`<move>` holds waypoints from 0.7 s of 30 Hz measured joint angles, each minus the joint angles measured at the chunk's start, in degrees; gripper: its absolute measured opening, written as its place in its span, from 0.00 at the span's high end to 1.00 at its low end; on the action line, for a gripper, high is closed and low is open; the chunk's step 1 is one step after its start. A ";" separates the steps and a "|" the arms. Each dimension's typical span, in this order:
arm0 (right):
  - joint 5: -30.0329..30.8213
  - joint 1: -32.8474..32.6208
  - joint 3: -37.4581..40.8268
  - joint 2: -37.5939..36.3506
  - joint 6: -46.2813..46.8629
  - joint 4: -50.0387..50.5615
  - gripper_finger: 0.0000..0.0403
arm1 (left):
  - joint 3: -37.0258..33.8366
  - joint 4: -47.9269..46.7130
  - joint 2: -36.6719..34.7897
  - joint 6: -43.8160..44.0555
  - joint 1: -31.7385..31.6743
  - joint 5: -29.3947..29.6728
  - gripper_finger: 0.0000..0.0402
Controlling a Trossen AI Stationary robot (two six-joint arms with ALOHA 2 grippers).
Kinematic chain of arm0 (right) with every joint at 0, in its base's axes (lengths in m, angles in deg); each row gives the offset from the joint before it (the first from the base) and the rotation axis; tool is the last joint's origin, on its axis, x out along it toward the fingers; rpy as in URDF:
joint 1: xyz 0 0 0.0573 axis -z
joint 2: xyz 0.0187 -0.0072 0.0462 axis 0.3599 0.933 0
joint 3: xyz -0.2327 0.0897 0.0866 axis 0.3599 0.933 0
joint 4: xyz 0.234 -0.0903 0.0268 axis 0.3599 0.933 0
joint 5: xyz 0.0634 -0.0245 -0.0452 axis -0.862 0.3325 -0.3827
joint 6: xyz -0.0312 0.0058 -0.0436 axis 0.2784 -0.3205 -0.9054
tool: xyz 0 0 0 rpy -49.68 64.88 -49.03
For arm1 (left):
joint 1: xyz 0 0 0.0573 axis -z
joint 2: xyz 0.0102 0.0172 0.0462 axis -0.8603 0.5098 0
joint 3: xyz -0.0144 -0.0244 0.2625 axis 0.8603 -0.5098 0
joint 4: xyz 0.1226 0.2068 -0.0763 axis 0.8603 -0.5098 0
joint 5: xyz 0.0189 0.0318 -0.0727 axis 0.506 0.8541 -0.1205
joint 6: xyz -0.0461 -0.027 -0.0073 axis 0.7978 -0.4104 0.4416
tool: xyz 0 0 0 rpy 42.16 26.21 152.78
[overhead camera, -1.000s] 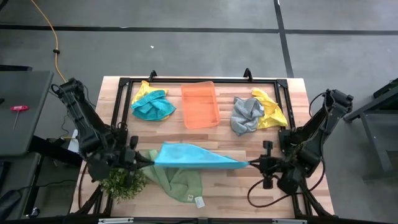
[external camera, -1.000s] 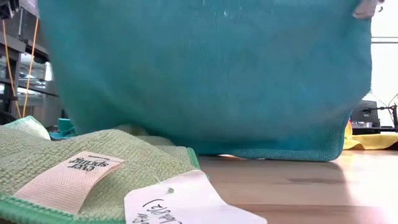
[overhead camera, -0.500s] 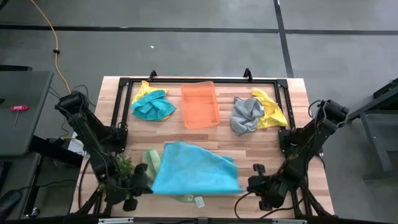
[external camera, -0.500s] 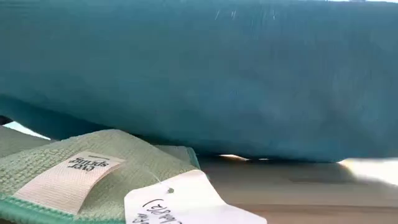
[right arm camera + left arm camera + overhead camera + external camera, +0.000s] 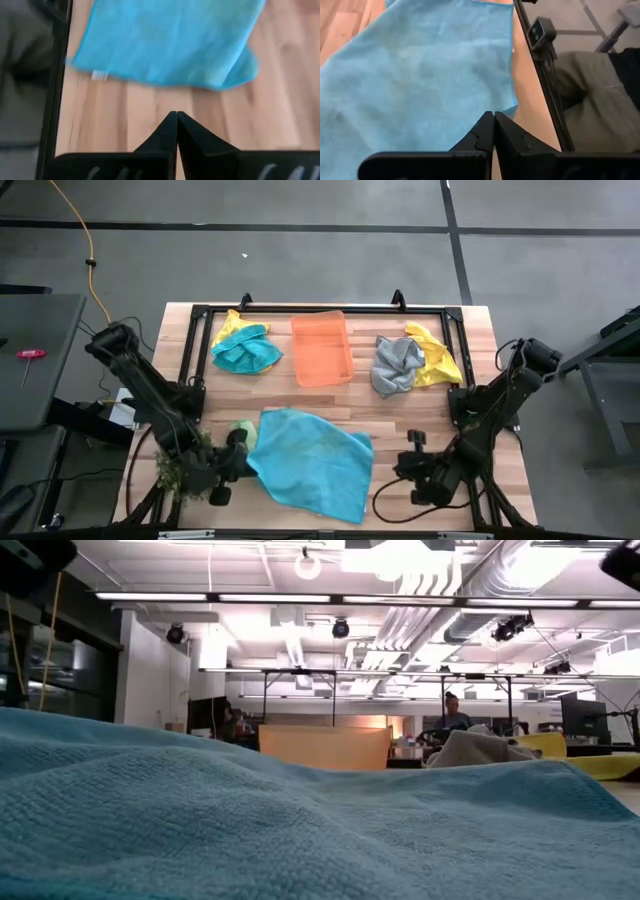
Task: Fold microfiber towels
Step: Fold the bottom blue microfiber cloth
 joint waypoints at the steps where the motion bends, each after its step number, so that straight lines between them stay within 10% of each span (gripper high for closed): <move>1: 0.97 0.45 0.00 0.31 -0.64 -0.41 1.00 | 0.00 -0.49 -0.16 -0.03 -0.55 -0.48 1.00; 10: -6.73 5.03 0.00 11.60 -12.42 -20.77 0.96 | 0.00 -0.82 1.13 0.91 -1.29 -0.85 1.00; 21: -25.72 7.57 0.00 24.69 -20.63 -40.78 0.57 | 0.00 -0.82 1.17 2.39 -1.31 -0.05 1.00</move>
